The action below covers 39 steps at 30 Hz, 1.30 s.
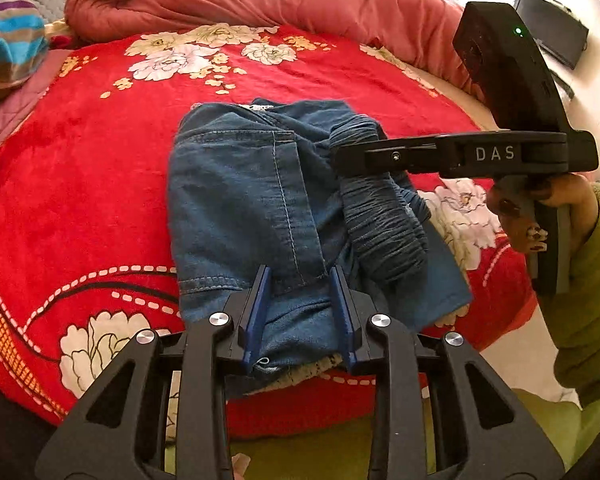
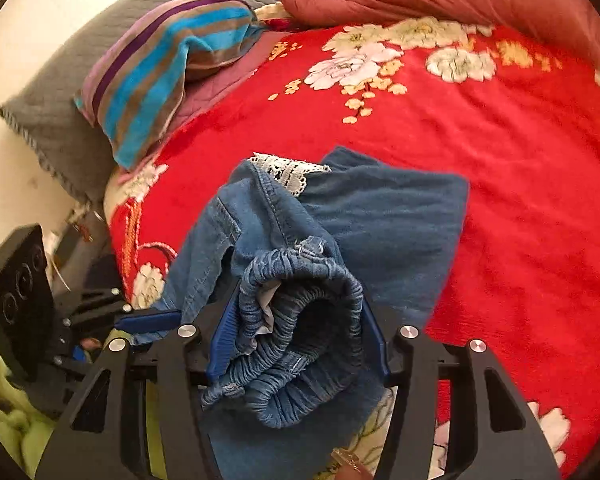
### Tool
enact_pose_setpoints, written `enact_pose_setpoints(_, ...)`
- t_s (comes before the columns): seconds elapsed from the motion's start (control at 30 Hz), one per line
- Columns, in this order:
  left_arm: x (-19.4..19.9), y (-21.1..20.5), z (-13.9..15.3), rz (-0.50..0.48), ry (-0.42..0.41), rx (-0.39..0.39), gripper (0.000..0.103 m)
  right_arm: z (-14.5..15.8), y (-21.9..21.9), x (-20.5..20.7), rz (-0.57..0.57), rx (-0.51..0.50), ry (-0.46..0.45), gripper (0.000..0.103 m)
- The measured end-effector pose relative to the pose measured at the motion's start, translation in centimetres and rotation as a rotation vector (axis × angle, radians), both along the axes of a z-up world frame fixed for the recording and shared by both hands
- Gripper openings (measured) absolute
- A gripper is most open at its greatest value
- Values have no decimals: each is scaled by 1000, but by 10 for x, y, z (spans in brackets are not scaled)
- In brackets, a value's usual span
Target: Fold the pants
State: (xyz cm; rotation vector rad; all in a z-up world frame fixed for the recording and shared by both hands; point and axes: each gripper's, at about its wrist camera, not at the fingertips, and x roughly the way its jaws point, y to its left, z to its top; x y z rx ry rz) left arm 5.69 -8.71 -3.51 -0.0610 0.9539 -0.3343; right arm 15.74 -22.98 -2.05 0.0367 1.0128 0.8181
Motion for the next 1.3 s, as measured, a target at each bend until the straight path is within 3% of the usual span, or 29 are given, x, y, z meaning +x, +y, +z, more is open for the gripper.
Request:
enact_pose_setpoints(0.03, -2, 2, 0, 1, 2, -9, 22, 6, -2, 0, -12, 3, -25, 63)
enact_pose_setpoints(0.17, -2, 3, 0, 3, 1, -9, 22, 29, 2, 15, 6, 18, -86, 65)
enact_pose_setpoints(0.37, -6, 1, 1, 5, -4, 0, 22, 4, 54, 45, 153, -129, -24, 61)
enact_pose_setpoints(0.4, -7, 1, 1, 6, -4, 0, 22, -1, 63, 42, 196, -154, -19, 47)
enact_pose_setpoints(0.43, -7, 2, 1, 6, -4, -1, 22, -5, 71, 37, 232, -168, -22, 22)
enact_pose_setpoints(0.47, -7, 1, 1, 6, -4, -1, 22, -6, 76, 33, 249, -178, -40, 11)
enact_pose_setpoints(0.63, -7, 5, 2, 11, -2, -19, 23, 7, 82, 28, 175, -234, -189, 7)
enact_pose_setpoints(0.77, -8, 6, 3, 9, -5, -24, 23, -13, 81, 40, 138, -271, -149, 7)
enact_pose_setpoints(0.9, -8, 6, 2, 8, -4, -26, 24, -16, 71, 47, 80, -210, -102, 10)
enact_pose_setpoints(1.1, -11, 6, 3, 7, -1, -25, 24, 10, 47, 36, -2, -145, -165, 48)
enact_pose_setpoints(1.17, -12, 5, 3, 7, 0, -23, 24, 20, 38, 31, -19, -124, -186, 50)
enact_pose_setpoints(1.23, -13, 5, 4, 6, -1, -21, 24, 30, 27, 25, -35, -105, -205, 60)
enact_pose_setpoints(1.3, -15, 5, 4, 4, 0, -24, 25, 35, 20, 21, -48, -91, -211, 60)
